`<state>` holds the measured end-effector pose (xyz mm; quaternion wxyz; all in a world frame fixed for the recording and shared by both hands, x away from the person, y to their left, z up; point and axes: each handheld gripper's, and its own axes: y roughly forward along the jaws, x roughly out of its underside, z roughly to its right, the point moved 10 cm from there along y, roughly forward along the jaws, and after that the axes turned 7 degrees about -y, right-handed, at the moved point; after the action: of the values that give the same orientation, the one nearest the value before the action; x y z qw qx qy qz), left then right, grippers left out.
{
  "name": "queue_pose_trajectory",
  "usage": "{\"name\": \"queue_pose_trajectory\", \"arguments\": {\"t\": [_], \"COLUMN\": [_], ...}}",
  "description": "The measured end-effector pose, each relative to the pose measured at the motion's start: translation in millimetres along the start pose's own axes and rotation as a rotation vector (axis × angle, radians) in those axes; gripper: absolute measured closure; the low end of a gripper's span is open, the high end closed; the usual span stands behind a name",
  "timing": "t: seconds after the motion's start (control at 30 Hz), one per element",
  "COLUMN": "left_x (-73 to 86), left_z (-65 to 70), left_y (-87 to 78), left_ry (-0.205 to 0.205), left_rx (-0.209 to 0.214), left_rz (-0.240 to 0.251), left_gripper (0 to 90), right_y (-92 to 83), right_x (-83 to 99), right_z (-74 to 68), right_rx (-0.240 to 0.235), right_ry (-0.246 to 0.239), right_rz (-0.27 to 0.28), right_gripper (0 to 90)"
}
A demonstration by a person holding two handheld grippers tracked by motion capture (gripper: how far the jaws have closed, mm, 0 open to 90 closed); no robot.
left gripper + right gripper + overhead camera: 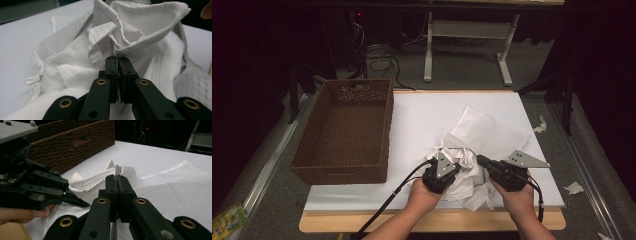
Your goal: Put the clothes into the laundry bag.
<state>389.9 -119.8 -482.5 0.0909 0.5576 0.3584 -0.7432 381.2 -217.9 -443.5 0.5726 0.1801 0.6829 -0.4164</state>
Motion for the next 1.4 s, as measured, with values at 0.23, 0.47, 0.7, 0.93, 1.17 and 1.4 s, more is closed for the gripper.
{"name": "queue_pose_trajectory", "arguments": {"t": [0.23,0.47,0.7,0.93,1.17,1.4], "left_x": [-12.1,-12.8,-15.5,-20.0,-12.4,20.2], "left_z": [9.6,9.7,1.7,-2.4,-58.5,-64.3], "left_y": [3.1,31.3,35.9,-3.7,-3.6,26.6], "left_ry": [-0.013,-0.020,-0.051,0.006,-0.100,-0.163], "left_rx": [-0.004,-0.048,-0.048,-0.022,-0.072,-0.015], "left_rz": [0.096,0.038,0.050,0.148,0.147,-0.069], "left_gripper": [88.4,88.2,82.2,53.2,29.9,45.7], "right_y": [0.7,0.0,-8.0,-10.4,-8.8,-4.6], "right_x": [-5.6,-9.4,-15.4,-8.9,-8.3,-5.6], "right_z": [0.9,-4.3,-11.1,0.8,-2.5,-1.9], "right_rx": [0.002,-0.024,-0.036,-0.010,-0.008,-0.010], "right_ry": [0.003,0.008,-0.014,0.000,-0.009,-0.002], "right_rz": [0.021,0.029,0.056,0.046,0.040,0.029], "right_gripper": [89.8,90.0,90.0,90.0,90.0,90.0]}}
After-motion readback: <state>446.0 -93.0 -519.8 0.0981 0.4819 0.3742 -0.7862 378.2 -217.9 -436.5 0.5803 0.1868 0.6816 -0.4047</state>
